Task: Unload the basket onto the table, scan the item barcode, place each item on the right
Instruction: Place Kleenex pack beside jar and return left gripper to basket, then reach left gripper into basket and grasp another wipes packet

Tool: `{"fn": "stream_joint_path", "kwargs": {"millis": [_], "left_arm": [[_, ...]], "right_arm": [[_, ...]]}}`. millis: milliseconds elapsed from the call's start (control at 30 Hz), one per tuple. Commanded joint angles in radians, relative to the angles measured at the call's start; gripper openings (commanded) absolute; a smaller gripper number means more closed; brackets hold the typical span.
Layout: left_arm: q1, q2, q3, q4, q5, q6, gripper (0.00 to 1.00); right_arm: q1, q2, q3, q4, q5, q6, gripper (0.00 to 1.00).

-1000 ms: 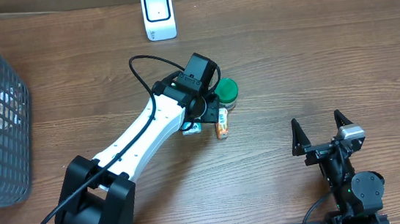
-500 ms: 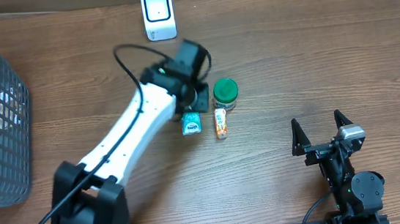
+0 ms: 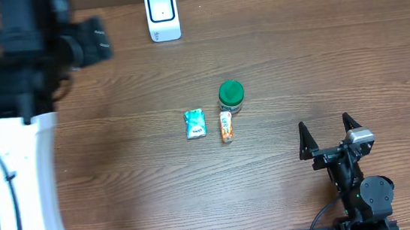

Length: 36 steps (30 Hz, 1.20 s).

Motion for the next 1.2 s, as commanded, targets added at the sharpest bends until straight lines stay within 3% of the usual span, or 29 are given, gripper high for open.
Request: {"fn": "stream_joint_path", "kwargs": {"millis": [0,200,367,800,1167], "left_arm": [[0.194,-0.013,0.106,-0.015,0.020,0.024,0.86],[0.553,0.013,0.106,-0.002,0.164,-0.138,0.85],[0.704,0.082,0.100,-0.017,0.174,-0.138,0.83],[0.753,0.267,0.086,-0.025,0.047,-0.137,0.81],[0.782,0.326,0.086,0.022,0.037,-0.078,0.82]], "right_arm": [[0.006,-0.007,-0.011,0.005,0.001,0.003,1.00],[0.006,-0.007,-0.011,0.005,0.001,0.003,1.00],[0.006,-0.007,-0.011,0.005,0.001,0.003,1.00],[0.006,-0.007,-0.011,0.005,0.001,0.003,1.00],[0.006,-0.007,-0.011,0.005,0.001,0.003,1.00]]}}
